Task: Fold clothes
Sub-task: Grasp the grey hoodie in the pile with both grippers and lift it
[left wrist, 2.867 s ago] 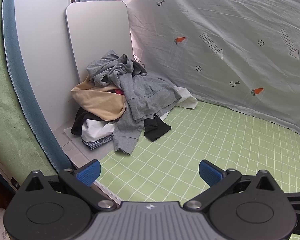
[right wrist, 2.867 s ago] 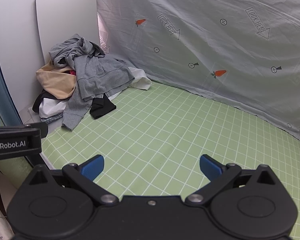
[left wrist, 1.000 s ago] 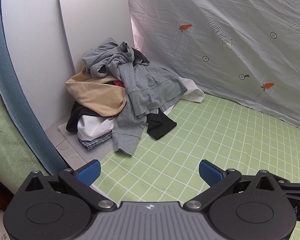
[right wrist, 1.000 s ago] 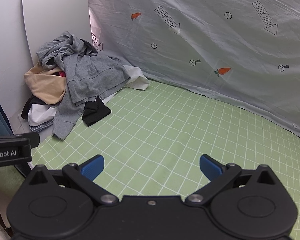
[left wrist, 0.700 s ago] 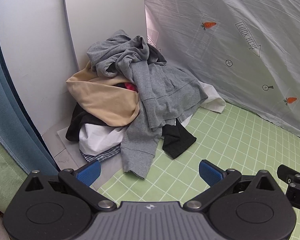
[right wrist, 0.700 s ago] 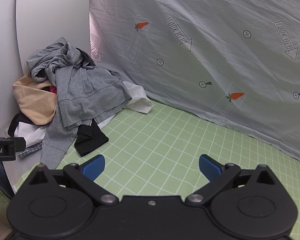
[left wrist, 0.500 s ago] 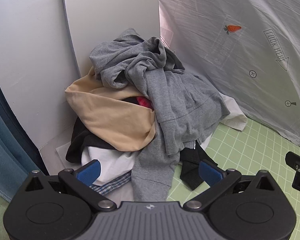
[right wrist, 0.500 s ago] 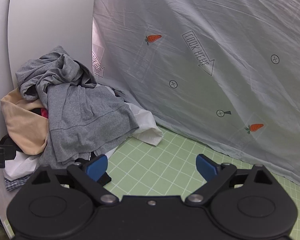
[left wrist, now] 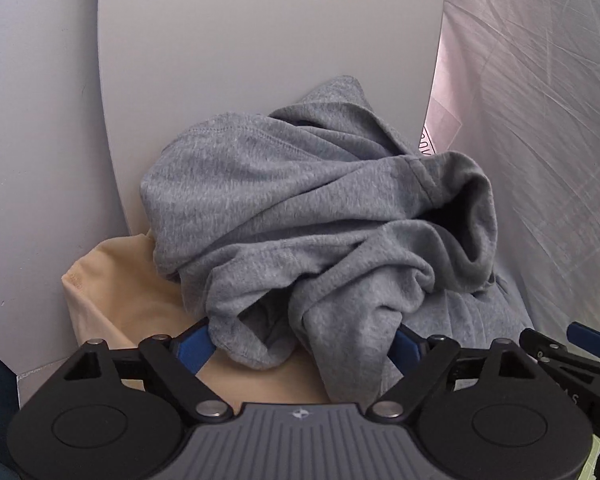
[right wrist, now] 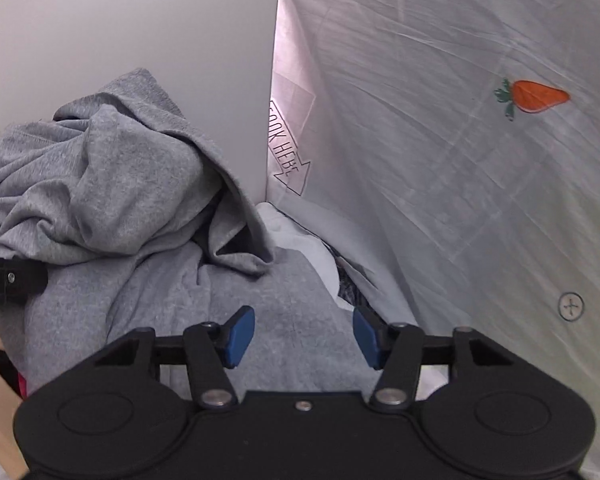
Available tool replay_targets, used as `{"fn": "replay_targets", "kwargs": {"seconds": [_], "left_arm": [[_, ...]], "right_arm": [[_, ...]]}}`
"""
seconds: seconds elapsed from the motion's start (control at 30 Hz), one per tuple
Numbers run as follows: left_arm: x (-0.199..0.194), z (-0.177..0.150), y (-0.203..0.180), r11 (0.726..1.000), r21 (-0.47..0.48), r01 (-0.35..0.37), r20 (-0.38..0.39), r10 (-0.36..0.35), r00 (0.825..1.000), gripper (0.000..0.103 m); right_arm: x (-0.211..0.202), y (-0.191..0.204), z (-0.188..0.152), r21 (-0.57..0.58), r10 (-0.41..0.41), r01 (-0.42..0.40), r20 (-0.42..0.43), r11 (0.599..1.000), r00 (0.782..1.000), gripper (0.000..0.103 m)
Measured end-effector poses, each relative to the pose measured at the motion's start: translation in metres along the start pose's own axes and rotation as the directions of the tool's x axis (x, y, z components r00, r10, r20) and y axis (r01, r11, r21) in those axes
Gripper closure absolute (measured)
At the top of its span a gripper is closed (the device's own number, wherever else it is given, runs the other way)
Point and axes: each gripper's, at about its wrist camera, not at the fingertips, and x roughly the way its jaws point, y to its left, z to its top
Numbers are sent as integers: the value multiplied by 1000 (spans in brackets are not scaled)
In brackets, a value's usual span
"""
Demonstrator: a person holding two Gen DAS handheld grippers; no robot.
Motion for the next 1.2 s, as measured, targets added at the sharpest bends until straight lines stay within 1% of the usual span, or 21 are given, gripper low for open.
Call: {"fn": "replay_targets", "kwargs": {"seconds": [0.03,0.07,0.13,0.17,0.2,0.23,0.27,0.4,0.47,0.5,0.57,0.63,0.7,0.77,0.83,0.9,1.0,1.03,1.1,1.17,1.2], "left_arm": [[6,3,-1,1000,-6,8,0,-8,1000,25],[9,5,-3,1000,-8,9,-4,-9,1000,30],[14,6,-6,1000,1,5,-4,-5,1000,34],[16,6,-8,1000,13,-1,1,1,1000,38],[17,6,-10,1000,24,-6,6,6,1000,39],[17,5,-12,999,37,-10,12,9,1000,43],[16,4,-13,999,48,-9,17,9,1000,47],[8,3,-19,993,118,-9,22,6,1000,61],[0,4,-21,991,135,-6,23,3,1000,70],[-6,4,-21,991,132,2,25,-6,1000,73],[-17,3,-21,992,123,20,28,-24,999,82],[-34,-1,-25,989,142,37,41,-43,998,84],[-54,-6,-31,984,168,64,53,-74,996,85],[-78,-13,-37,975,192,111,57,-124,991,86],[-103,-27,-49,958,230,171,44,-186,982,86],[-127,-41,-60,935,268,230,27,-247,969,87],[-165,-81,-88,879,332,341,-40,-348,937,87],[-178,-99,-96,855,355,377,-75,-376,924,87],[-201,-136,-112,805,398,439,-143,-418,897,87],[-215,-180,-128,746,447,494,-225,-441,869,86],[-222,-206,-136,718,463,520,-273,-442,854,86]], "right_arm": [[14,4,5,-8,22,-22,4,1000,1000,51],[28,8,9,-17,43,-43,8,999,999,56],[48,14,15,-17,67,-67,14,998,998,63],[56,15,17,-14,78,-78,21,997,997,69],[63,17,18,-13,82,-81,28,997,996,83],[66,18,18,-13,79,-78,36,997,996,93],[70,18,17,-13,75,-75,45,997,996,98],[52,6,7,73,35,-45,127,996,991,99],[34,-2,1,103,-7,-9,152,995,988,100],[23,-6,-2,117,-31,12,165,993,986,100],[-4,-16,-9,146,-93,64,198,987,976,100],[-37,-28,-19,176,-160,120,233,977,959,100],[-67,-42,-29,201,-235,185,266,962,935,100],[-103,-65,-45,249,-326,258,287,934,901,100],[-145,-85,-58,312,-414,322,296,894,861,100],[-188,-103,-74,371,-501,386,294,845,814,100],[-259,-130,-110,438,-616,478,261,761,743,100],[-283,-138,-122,459,-652,506,246,730,717,100],[-328,-156,-160,496,-713,566,168,658,681,100],[-373,-174,-198,526,-763,622,85,580,640,100],[-393,-179,-221,547,-773,637,29,543,634,100]]}}
